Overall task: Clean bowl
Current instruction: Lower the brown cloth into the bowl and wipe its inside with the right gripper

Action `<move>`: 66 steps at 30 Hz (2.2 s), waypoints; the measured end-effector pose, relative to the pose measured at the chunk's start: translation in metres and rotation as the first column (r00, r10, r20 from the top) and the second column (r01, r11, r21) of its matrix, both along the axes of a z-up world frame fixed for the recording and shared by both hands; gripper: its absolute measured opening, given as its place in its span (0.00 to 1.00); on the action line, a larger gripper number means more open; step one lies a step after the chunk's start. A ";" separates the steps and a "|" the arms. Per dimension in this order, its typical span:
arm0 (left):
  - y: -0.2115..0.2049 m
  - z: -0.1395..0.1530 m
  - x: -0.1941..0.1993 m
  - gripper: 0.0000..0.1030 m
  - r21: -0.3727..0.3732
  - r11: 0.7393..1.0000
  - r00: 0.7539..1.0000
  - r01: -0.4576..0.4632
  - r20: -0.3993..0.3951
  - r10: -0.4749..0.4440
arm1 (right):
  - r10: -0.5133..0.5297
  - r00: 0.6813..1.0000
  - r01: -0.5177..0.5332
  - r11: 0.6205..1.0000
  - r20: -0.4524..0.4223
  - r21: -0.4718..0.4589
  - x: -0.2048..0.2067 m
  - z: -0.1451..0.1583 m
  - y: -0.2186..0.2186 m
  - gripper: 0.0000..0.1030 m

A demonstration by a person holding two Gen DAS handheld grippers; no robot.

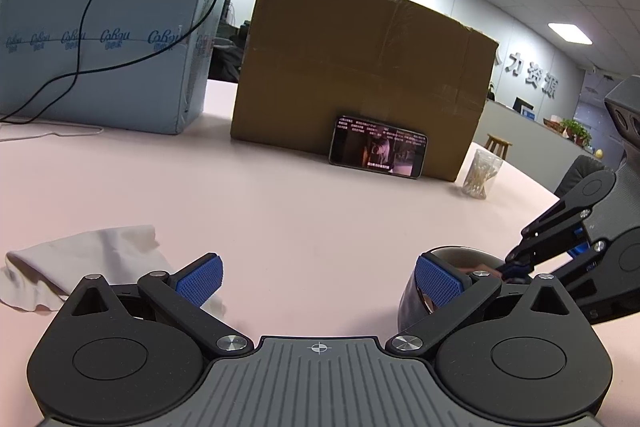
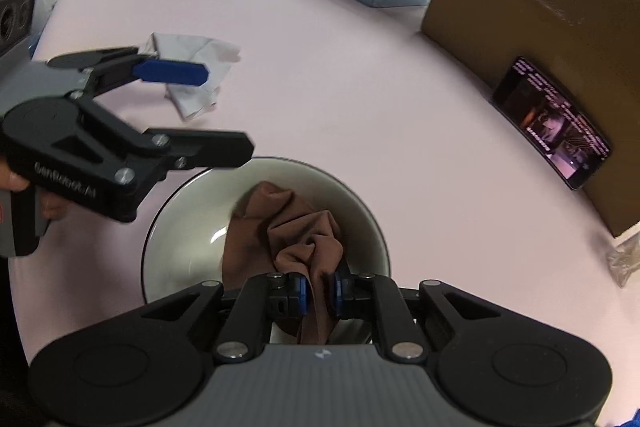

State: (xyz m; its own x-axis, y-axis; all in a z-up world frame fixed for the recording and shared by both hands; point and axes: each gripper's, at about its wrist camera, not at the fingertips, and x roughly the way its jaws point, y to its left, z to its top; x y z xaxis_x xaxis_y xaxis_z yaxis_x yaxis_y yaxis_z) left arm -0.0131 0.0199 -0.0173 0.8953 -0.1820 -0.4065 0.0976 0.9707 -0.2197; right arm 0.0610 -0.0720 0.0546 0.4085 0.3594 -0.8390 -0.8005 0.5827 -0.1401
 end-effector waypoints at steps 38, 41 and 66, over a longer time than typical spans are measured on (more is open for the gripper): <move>0.012 -0.006 0.005 1.00 -0.045 0.998 0.998 -0.043 -0.049 0.041 | 0.095 0.991 -0.092 0.995 -0.091 0.041 0.005 -0.002 0.021 0.16; 0.012 -0.005 0.006 1.00 -0.045 0.998 0.998 -0.043 -0.049 0.041 | 0.072 0.993 -0.072 0.997 -0.095 0.003 0.007 -0.001 0.017 0.16; 0.011 -0.005 0.006 1.00 -0.038 0.998 0.998 -0.043 -0.054 0.040 | 0.047 0.998 -0.047 0.999 -0.045 -0.006 0.011 0.001 0.012 0.14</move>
State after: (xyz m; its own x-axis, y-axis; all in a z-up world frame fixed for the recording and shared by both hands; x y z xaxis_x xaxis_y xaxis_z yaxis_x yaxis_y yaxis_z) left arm -0.0067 0.0309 -0.0227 0.8799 -0.1616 -0.4468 0.0446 0.9643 -0.2609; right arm 0.0723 -0.0600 0.0558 0.3533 0.3713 -0.8587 -0.8324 0.5437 -0.1074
